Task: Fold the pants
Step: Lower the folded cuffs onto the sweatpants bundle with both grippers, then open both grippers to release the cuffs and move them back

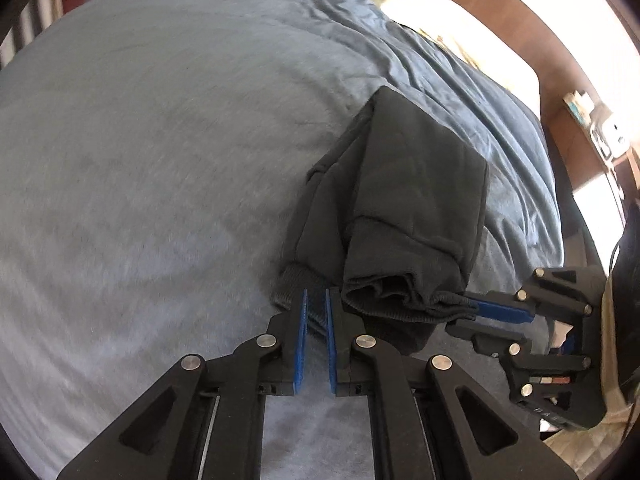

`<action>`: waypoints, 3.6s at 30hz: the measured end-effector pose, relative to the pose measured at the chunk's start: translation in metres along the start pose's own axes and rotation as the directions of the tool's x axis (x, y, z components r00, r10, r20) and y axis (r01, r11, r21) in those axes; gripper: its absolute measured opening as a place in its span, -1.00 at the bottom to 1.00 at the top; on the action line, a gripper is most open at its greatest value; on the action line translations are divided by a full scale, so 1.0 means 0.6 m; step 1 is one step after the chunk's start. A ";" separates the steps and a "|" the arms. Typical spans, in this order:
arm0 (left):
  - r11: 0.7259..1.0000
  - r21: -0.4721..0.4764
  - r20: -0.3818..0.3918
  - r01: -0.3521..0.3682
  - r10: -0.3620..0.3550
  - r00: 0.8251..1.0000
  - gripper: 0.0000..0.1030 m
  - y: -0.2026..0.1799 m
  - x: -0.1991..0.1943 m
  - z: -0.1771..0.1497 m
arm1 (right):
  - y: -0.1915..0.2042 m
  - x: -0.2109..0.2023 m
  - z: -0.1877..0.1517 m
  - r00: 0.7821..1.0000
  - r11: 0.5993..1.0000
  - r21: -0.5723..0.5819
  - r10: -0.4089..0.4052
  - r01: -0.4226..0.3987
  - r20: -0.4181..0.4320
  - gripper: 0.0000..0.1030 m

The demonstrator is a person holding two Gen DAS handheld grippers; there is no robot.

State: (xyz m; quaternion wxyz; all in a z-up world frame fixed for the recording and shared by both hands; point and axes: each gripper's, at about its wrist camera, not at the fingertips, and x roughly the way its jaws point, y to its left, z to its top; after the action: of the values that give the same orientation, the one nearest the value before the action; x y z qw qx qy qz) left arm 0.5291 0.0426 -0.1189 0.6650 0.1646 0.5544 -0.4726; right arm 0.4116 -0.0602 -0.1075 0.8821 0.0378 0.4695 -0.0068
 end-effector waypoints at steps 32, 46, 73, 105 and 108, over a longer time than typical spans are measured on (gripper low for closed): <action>0.988 0.065 0.122 -0.137 0.128 0.984 -0.92 -0.087 0.013 -0.013 | 0.020 0.005 -0.040 0.999 0.994 -0.101 -0.044 0.042 -0.024 -0.73; 0.989 -0.060 0.126 -0.134 0.140 0.982 -0.91 -0.004 0.035 0.003 | 0.064 0.041 -0.016 0.999 0.985 -0.167 -0.052 0.051 0.000 -0.74; 0.969 -0.183 0.269 -0.167 0.213 0.939 -0.25 -0.148 -0.044 -0.015 | -0.106 -0.043 0.034 0.992 0.995 0.080 -0.066 0.057 0.108 -0.47; 0.692 -0.691 0.188 -0.208 0.450 0.873 0.31 -0.123 -0.043 -0.096 | -0.204 -0.076 0.041 0.988 0.984 0.158 -0.106 0.087 0.117 0.34; 0.641 -0.736 0.155 -0.218 0.472 0.868 0.46 -0.129 -0.039 -0.098 | -0.231 -0.081 0.058 0.974 0.973 0.177 -0.173 0.146 0.149 0.43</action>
State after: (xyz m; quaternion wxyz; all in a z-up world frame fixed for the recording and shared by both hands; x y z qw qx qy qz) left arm 0.4337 0.0582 -0.0936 0.8391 -0.0764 0.5271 -0.1108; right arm 0.4069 -0.2021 -0.0564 0.9081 0.0720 0.3949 -0.1196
